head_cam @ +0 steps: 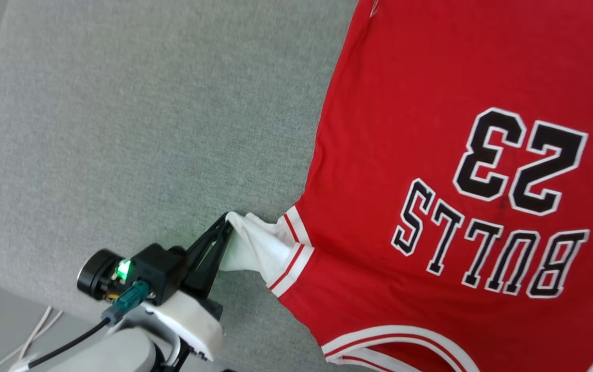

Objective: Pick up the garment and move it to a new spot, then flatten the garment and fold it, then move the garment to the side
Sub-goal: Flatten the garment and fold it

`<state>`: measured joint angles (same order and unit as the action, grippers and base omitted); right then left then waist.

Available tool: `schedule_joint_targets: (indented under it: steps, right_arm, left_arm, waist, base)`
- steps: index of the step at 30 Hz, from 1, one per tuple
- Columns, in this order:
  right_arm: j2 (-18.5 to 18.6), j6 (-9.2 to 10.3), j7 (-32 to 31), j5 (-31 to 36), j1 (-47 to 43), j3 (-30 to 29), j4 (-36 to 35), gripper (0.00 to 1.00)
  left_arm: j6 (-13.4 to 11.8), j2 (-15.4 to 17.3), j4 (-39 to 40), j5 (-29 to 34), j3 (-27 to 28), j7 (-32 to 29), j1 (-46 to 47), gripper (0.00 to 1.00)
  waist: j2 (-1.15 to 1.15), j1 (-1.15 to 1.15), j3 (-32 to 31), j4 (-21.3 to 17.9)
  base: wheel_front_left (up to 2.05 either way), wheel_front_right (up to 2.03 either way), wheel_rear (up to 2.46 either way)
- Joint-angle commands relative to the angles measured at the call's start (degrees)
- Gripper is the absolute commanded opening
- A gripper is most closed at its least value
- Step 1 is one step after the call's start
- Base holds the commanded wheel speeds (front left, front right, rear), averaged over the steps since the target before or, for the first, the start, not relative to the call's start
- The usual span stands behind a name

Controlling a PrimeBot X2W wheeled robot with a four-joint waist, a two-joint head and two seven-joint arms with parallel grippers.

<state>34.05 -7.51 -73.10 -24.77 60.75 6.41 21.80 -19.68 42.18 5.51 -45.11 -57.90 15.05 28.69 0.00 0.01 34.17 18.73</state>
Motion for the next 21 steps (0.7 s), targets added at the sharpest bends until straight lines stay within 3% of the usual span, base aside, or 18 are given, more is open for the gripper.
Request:
schedule_joint_targets:
  steps: [1,7,11,21]
  right_arm:
    - [0.65,0.05,0.63,-1.15,-0.79,1.54,-0.85,0.0]
    - [3.27,0.05,3.77,-9.13,-4.59,6.31,-4.86,0.0]
    - [7.38,0.05,5.27,-14.33,-10.89,8.28,-10.96,0.0]
    - [18.62,0.05,11.33,-24.43,-40.86,5.35,-26.29,0.0]
  left_arm:
    - [-0.53,0.23,0.13,-0.5,0.49,0.02,-1.27,0.0]
    - [-2.63,2.52,1.51,-2.03,1.96,0.09,-5.83,0.0]
    - [-4.41,4.18,2.59,-3.63,3.29,0.12,-9.74,0.0]
    - [-6.61,6.38,3.82,-5.37,7.31,0.15,-17.71,0.0]
  waist:
    - [0.0,-0.01,-3.65,-1.87]
    - [0.0,-0.01,-10.4,-5.39]
    - [0.0,-0.01,-13.23,-8.57]
    - [0.0,-0.01,-17.85,-13.68]
  base:
    - [0.0,0.0,0.0]
    - [0.0,0.0,0.0]
    - [0.0,0.0,0.0]
    - [0.0,0.0,0.0]
